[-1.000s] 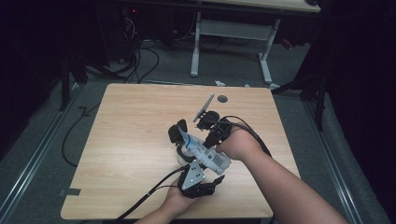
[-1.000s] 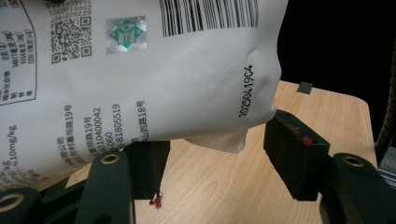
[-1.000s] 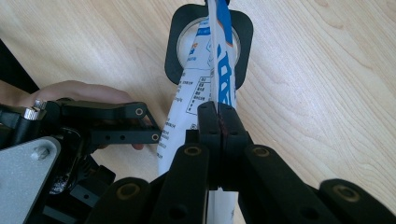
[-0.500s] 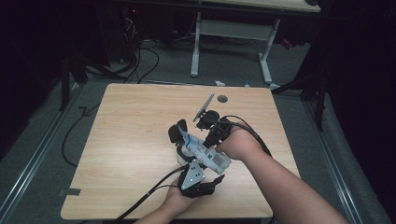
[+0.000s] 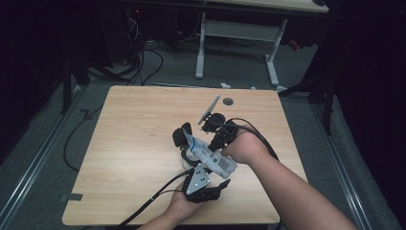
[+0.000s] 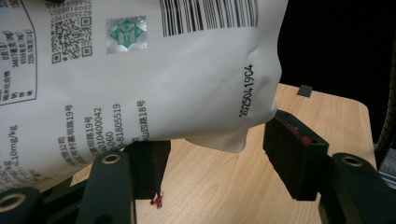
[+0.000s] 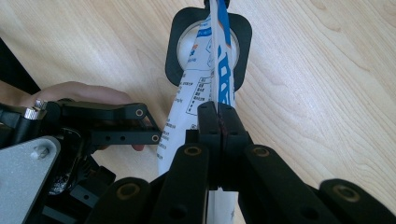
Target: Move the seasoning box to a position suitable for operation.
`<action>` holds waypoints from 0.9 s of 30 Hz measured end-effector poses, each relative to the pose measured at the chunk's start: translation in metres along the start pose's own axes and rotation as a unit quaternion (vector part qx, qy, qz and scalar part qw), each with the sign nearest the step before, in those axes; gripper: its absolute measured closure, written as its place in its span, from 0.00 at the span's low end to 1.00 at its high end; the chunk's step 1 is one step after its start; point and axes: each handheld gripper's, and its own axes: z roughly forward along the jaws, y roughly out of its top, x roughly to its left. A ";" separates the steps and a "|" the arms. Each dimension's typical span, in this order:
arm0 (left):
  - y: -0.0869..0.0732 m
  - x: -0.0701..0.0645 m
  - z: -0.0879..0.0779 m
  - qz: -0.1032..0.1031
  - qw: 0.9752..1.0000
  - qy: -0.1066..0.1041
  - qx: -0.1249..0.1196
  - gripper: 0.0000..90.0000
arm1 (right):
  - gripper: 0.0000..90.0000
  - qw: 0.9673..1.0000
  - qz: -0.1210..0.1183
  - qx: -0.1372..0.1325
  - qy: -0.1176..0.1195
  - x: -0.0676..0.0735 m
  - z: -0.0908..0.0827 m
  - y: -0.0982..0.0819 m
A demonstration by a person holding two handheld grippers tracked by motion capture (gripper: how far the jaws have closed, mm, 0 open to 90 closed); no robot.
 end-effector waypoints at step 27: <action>-0.001 0.000 0.001 -0.003 1.000 0.000 -0.001 0.47 | 1.00 1.000 -0.002 0.002 -0.003 -0.001 0.002 0.002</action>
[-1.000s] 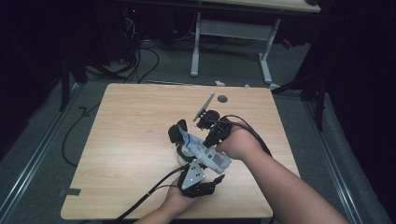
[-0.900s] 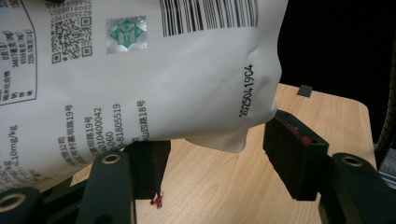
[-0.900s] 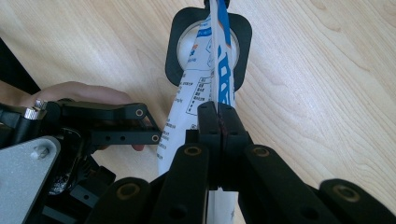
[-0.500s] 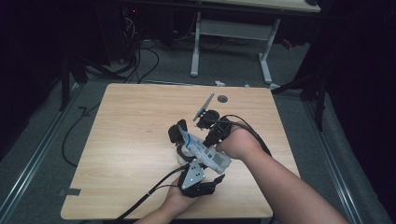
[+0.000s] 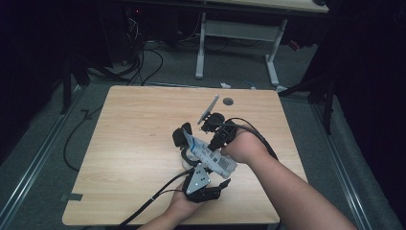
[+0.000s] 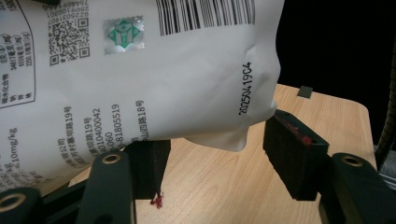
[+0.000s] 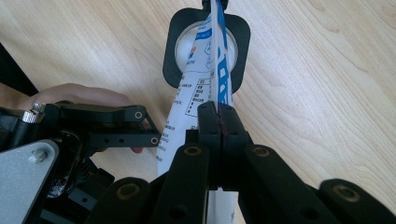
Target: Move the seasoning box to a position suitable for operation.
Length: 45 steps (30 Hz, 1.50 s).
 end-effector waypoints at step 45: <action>0.003 0.002 -0.002 -0.002 1.000 0.001 -0.006 0.47 | 1.00 1.000 -0.005 -0.004 -0.004 0.001 -0.002 0.005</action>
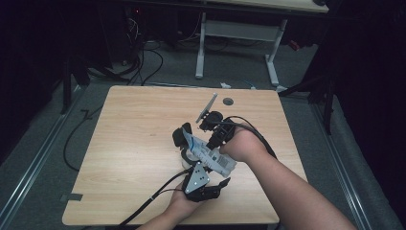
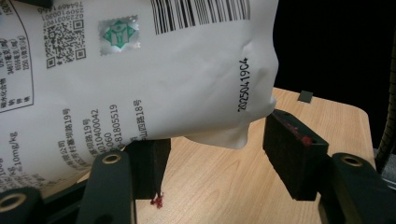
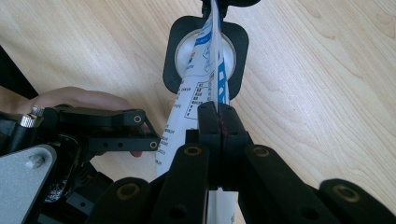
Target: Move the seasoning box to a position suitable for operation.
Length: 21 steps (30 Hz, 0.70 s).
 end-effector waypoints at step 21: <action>0.000 0.000 0.000 0.000 1.000 0.001 0.000 0.47 | 1.00 1.000 0.000 0.001 0.000 0.000 0.000 0.000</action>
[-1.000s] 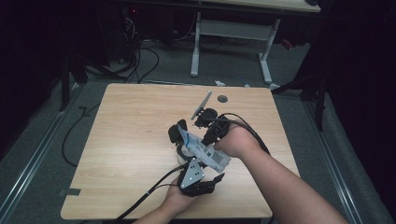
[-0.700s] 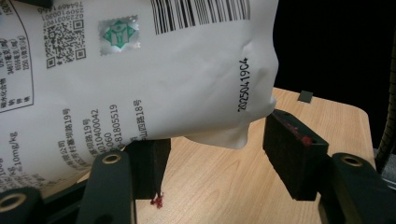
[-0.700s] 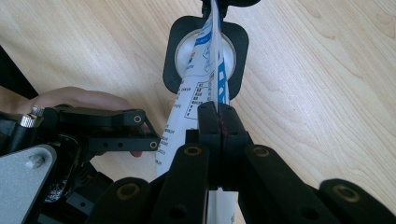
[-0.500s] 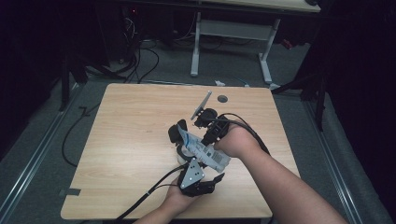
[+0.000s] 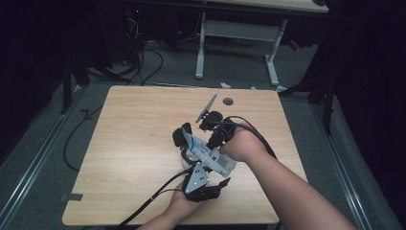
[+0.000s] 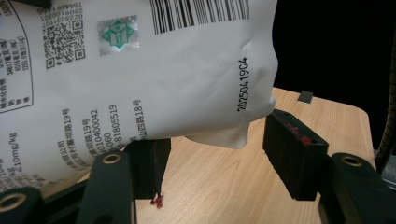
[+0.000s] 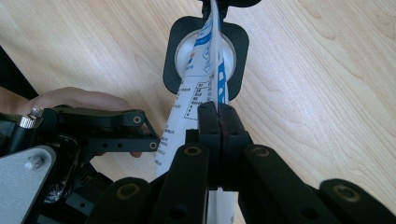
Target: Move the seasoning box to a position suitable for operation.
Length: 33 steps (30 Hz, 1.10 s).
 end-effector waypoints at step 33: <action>0.000 0.000 0.000 0.001 1.000 -0.001 -0.001 0.47 | 1.00 1.000 0.003 0.004 0.002 0.000 0.001 0.002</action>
